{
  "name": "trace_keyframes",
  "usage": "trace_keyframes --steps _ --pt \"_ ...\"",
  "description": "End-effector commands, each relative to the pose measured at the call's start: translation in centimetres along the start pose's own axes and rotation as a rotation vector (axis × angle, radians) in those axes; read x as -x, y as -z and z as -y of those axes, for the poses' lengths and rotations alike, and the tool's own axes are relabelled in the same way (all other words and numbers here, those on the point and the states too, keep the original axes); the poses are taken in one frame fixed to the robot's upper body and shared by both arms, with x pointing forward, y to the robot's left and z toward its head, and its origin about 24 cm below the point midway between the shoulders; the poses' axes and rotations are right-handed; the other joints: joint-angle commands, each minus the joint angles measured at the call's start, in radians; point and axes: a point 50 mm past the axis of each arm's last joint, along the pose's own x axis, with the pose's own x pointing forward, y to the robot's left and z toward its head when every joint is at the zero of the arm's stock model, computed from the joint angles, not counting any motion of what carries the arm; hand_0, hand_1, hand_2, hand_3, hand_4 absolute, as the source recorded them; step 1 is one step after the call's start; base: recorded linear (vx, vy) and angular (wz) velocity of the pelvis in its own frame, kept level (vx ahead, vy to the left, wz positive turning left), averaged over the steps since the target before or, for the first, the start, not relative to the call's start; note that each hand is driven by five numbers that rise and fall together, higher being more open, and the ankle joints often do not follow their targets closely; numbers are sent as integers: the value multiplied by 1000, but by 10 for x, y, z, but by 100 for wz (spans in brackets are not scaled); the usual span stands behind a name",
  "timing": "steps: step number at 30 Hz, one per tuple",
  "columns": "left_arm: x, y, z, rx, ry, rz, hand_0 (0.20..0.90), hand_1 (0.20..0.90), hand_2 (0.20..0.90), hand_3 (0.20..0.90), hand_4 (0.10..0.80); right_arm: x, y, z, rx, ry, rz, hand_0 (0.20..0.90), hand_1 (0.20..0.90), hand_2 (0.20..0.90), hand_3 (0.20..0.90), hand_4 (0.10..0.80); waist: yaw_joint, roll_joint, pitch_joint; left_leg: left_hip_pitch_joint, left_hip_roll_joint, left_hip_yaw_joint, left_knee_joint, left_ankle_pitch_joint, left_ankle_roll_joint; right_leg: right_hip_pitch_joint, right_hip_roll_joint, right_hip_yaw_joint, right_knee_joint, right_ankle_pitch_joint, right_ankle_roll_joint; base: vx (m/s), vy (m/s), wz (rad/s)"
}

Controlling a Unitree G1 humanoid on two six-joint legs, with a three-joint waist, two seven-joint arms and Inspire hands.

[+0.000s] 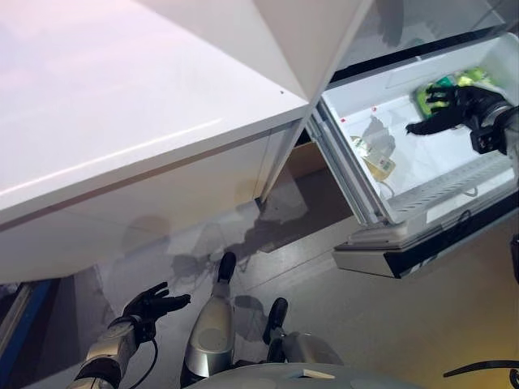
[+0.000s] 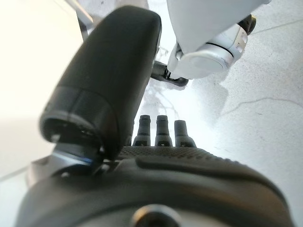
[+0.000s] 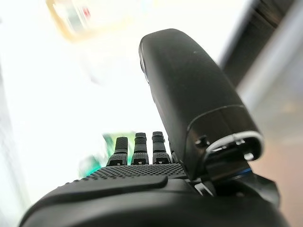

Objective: Put drinks into fridge and close the fridge

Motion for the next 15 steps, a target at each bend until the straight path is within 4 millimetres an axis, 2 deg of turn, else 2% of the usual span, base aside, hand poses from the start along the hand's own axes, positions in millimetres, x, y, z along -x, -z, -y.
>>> trace_keyframes --steps 1,3,5,7,8,11,15 --pt "12 56 -15 -18 -25 -154 900 900 900 900 800 25 -26 32 55 247 226 900 900 900 900 800 -62 -3 -245 106 -14 83 1 -211 11 -117 16 38 6 80 35 80 99 -20" --pt "12 65 -11 -4 -20 -182 900 900 900 900 800 40 -36 35 38 330 334 900 900 900 900 800 -91 11 -267 118 -14 91 1 -219 13 -110 16 52 11 71 36 73 70 -23" --pt "13 72 -9 9 -14 -202 900 900 900 900 800 54 -37 36 14 394 405 900 900 900 900 800 -113 25 -281 129 -15 96 1 -226 15 -103 15 61 16 63 35 52 56 -26" --pt "15 81 -7 31 -8 -223 900 900 900 900 800 71 -31 38 -7 477 470 900 900 900 900 800 -143 45 -292 145 -16 103 1 -234 21 -96 11 73 30 48 32 50 57 -18" --pt "15 81 -8 26 -8 -224 900 900 900 900 800 73 -28 38 -9 485 467 900 900 900 900 800 -140 42 -293 146 -15 103 1 -235 21 -95 11 73 32 46 32 54 44 -11" --pt "19 93 -8 37 -6 -256 900 900 900 900 800 96 -4 39 -27 601 484 900 900 900 900 800 -177 59 -298 170 -15 122 22 -250 28 -88 4 89 81 16 21 81 28 -17" --pt "24 108 -8 61 -15 -303 900 900 900 900 800 122 53 40 -74 717 369 900 900 900 900 800 -217 73 -283 174 -24 134 125 -302 39 -83 -5 106 165 -24 4 164 16 -23"
